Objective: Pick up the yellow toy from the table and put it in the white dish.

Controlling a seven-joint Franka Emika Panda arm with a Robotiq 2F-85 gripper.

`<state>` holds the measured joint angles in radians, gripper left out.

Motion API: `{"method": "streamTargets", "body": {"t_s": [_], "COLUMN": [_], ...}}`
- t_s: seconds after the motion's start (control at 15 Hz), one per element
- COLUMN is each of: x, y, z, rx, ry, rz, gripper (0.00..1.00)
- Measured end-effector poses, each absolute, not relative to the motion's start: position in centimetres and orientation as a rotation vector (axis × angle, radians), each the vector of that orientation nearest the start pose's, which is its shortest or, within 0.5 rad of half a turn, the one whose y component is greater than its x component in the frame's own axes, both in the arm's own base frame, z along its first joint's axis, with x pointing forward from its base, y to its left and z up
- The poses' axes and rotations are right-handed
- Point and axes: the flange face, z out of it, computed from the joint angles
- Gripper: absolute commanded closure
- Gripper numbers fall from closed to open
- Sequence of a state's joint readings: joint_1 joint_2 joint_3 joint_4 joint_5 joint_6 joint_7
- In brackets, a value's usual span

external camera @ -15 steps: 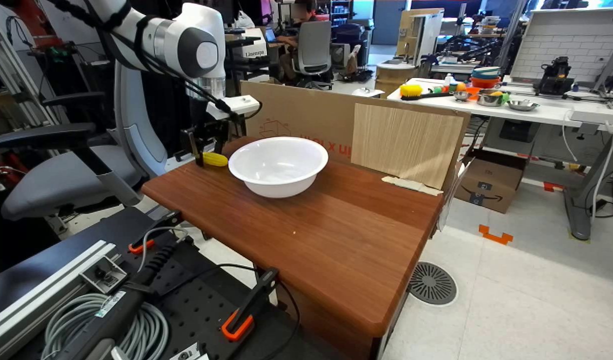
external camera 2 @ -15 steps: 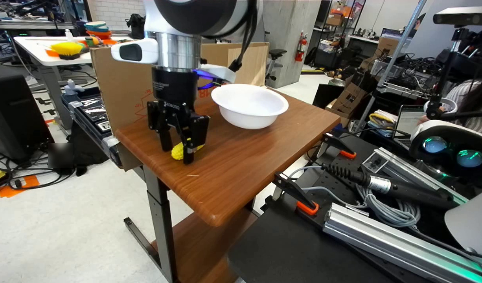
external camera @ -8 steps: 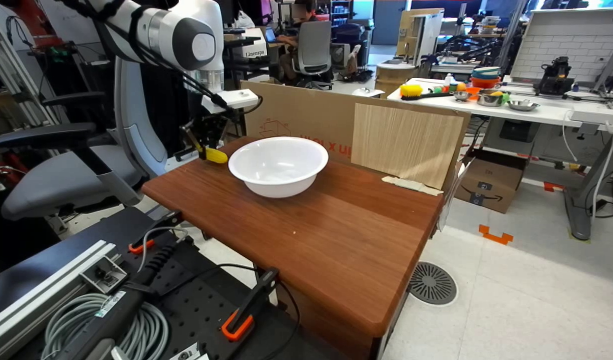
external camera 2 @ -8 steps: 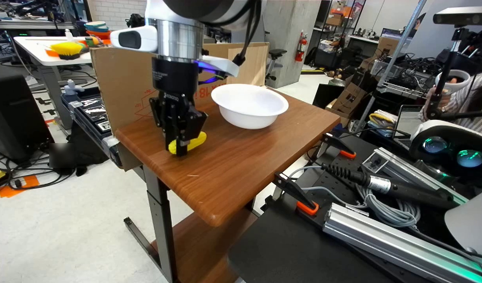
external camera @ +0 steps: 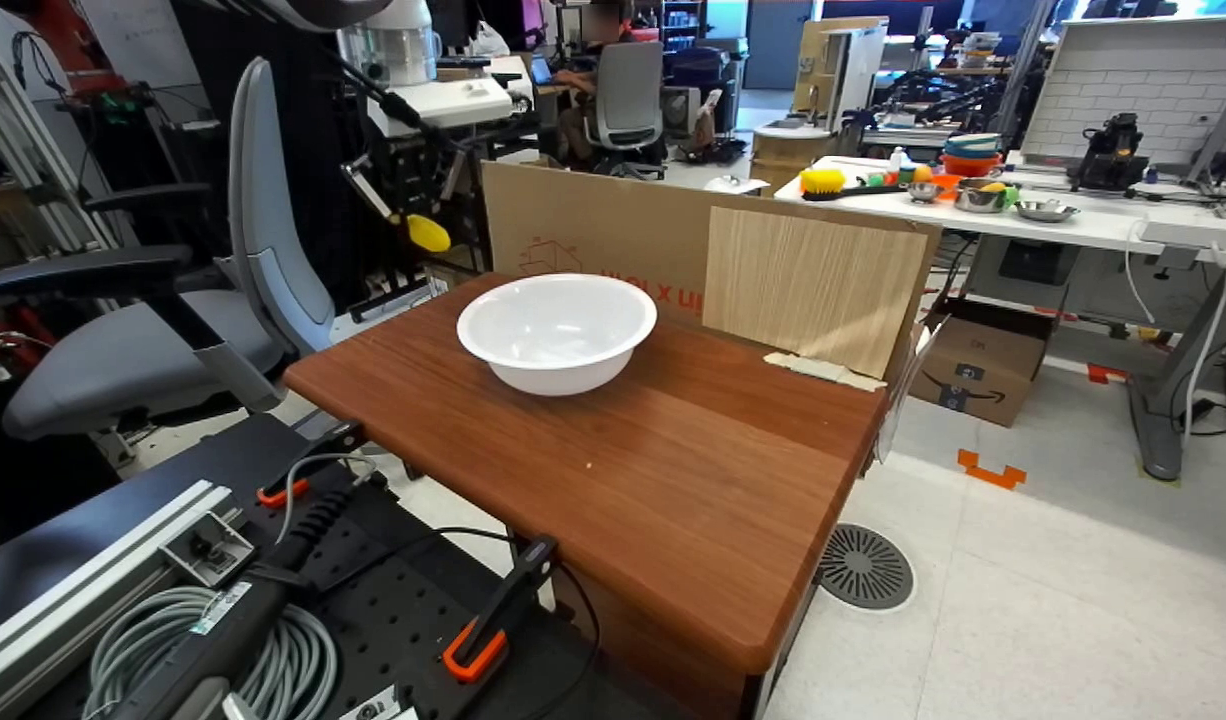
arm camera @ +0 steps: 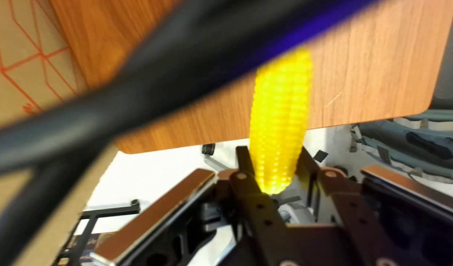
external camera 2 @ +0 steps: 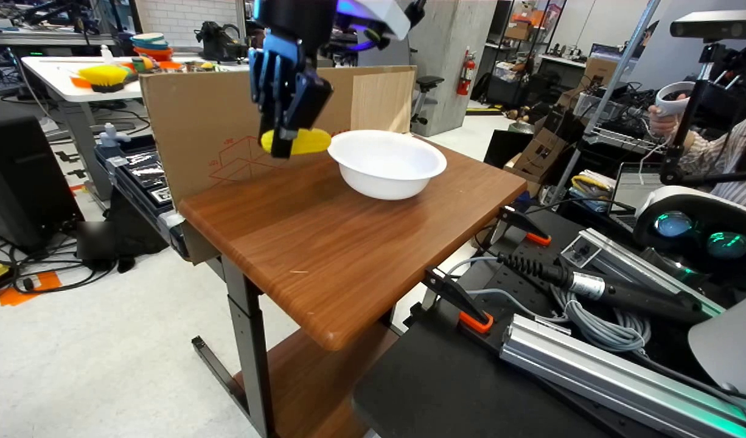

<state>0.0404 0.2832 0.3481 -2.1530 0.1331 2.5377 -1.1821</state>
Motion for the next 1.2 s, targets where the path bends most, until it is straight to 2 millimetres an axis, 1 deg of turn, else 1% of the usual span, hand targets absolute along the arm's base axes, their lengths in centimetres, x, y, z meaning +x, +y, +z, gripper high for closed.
{"method": "streamTargets", "body": {"t_s": [0.13, 0.2, 0.27, 0.33, 0.47, 0.6, 0.73, 0.93, 1.0, 1.07, 1.2], "x": [54.2, 54.5, 54.8, 55.0, 55.6, 55.9, 56.0, 56.1, 56.2, 56.4, 56.6], "y": [18.2, 16.3, 14.2, 12.1, 8.4, 5.7, 4.3, 3.8, 3.8, 3.8, 3.9], "z": [31.2, 32.0, 32.4, 32.3, 31.3, 29.6, 27.6, 25.0, 24.4, 23.8, 23.3], "rx": [-2.367, -2.422, -2.482, -2.538, -2.623, -2.678, -2.704, -2.715, -2.717, -2.718, -2.723], "ry": [-1.884, -1.826, -1.763, -1.696, -1.574, -1.472, -1.401, -1.337, -1.323, -1.309, -1.288], "rz": [-0.317, -0.334, -0.338, -0.332, -0.302, -0.258, -0.207, -0.147, -0.133, -0.121, -0.113], "gripper": [0.92, 0.92, 0.92, 0.92, 0.92, 0.92, 0.92, 0.92, 0.43, 0.42, 0.29]}}
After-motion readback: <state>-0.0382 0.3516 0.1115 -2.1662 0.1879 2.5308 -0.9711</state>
